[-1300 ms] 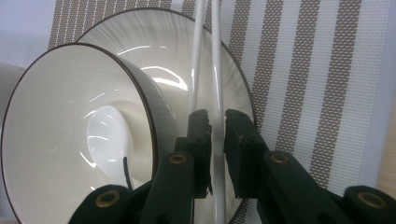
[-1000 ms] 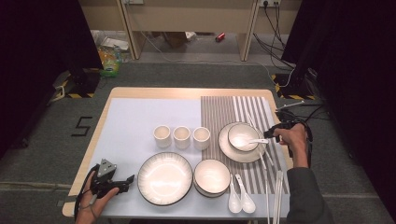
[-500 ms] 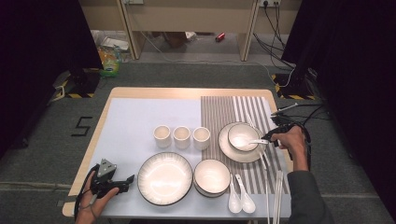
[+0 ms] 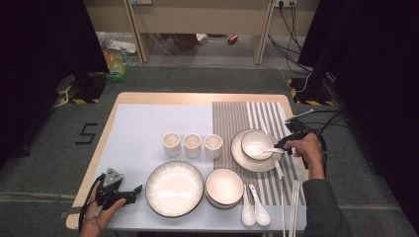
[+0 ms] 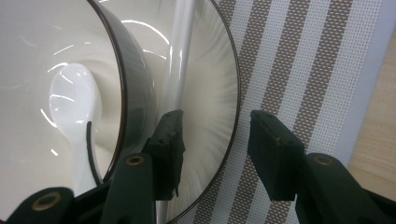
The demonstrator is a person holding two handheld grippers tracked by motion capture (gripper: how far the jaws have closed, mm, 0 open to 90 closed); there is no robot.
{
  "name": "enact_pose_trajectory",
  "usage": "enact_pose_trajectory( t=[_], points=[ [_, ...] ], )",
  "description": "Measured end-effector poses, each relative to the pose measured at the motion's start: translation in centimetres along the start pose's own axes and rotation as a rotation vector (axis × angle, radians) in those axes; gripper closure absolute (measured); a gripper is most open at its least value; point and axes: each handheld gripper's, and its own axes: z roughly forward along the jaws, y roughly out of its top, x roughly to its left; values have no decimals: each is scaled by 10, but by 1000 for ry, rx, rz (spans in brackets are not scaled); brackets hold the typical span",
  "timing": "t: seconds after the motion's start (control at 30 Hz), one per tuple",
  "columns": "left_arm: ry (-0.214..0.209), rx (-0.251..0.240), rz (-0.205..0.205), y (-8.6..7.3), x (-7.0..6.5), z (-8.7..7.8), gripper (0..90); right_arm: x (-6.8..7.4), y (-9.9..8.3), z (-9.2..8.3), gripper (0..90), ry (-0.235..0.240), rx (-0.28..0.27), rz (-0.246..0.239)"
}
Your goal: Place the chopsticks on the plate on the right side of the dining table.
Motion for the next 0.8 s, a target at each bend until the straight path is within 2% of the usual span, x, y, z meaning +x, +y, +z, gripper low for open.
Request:
enact_pose_trajectory(
  t=[0.07,0.3,0.4,0.5,0.63,0.8],
  points=[
    [0,0,0,0,0,0,143,-1,0,1,547,-3,-4,-6],
    [0,0,0,0,0,0,143,-2,0,2,525,1,5,27],
    [0,-1,0,0,0,0,143,-6,-2,-1,520,11,-20,23],
    [1,-1,0,0,0,0,143,-10,-6,-11,519,1,-44,12],
    [0,0,1,0,0,0,143,-13,-17,-25,515,-7,-65,-20],
    [2,-1,0,0,0,0,143,-9,-43,-44,514,-24,-80,-106]
  ],
)
